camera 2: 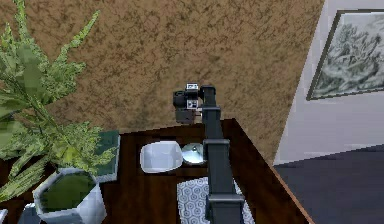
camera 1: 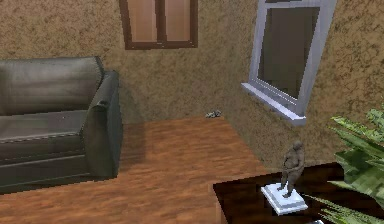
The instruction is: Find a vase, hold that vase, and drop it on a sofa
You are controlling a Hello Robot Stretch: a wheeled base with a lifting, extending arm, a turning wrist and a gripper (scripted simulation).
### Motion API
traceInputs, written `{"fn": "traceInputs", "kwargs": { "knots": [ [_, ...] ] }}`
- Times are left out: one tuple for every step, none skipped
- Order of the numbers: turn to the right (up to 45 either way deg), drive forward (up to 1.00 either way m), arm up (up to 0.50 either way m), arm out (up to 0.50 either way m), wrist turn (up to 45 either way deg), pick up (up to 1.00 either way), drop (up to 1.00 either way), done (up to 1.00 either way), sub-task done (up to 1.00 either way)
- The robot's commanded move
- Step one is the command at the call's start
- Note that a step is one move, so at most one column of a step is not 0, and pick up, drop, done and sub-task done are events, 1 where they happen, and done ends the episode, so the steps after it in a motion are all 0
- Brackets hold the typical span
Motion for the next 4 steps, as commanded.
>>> {"fn": "traceInputs", "kwargs": {
  "knots": [
    [0.0,0.0,-0.3,0.0,0.0,0.0,0.0,0.0,0.0],
    [0.0,0.0,0.0,0.0,0.0,1.0,0.0,0.0,0.0],
    [0.0,0.0,0.1,0.0,0.0,0.0,0.0,0.0,0.0],
    [0.0,0.0,0.34,0.0,0.0,0.0,0.0,0.0,0.0]
  ]
}}
